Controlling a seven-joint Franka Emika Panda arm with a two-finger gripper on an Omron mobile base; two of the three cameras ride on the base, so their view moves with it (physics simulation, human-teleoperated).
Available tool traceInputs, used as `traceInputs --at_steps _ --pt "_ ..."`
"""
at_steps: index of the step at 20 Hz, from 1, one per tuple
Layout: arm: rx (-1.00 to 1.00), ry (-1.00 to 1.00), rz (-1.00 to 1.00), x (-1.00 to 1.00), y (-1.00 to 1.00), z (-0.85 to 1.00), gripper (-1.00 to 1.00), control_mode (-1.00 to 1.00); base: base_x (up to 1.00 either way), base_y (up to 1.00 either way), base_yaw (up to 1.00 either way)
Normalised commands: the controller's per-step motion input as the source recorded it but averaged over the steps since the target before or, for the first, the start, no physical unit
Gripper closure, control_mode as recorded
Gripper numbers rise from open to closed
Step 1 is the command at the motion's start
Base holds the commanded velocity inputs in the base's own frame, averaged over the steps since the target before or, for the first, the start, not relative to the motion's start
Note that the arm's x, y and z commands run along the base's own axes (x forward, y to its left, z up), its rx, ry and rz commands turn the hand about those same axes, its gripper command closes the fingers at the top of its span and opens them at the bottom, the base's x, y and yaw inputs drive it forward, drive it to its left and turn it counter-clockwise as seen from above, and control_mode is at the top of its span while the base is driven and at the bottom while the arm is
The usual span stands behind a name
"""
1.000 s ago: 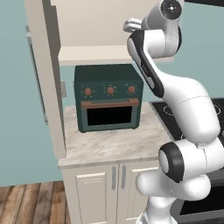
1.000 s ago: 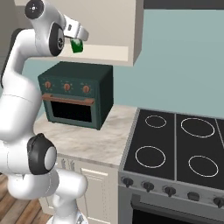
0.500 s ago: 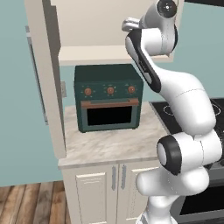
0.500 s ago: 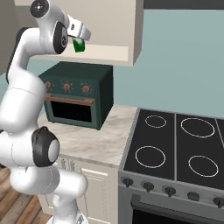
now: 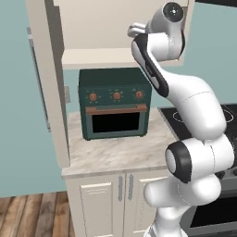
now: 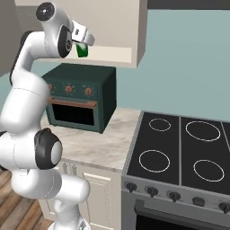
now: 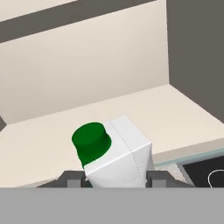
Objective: Pick the milk from the counter and place it in the open cabinet.
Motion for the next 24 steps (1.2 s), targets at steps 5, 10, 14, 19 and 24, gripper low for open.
traceInputs --at_steps 5,10,14,19,24 --pt "0.00 0.00 0.00 0.21 0.00 -0.22 1.00 -1.00 0.00 0.00 0.00" --pt "0.00 0.00 0.00 0.27 0.00 -0.07 1.00 -1.00 0.00 0.00 0.00" --pt "0.00 0.00 0.00 0.36 0.00 -0.01 1.00 -1.00 0.00 0.00 0.00" --pt "0.00 0.00 0.00 0.36 0.00 0.00 1.00 -1.00 0.00 0.00 0.00" --pt "0.00 0.02 -0.02 0.43 0.00 0.00 1.00 -1.00 0.00 0.00 0.00"
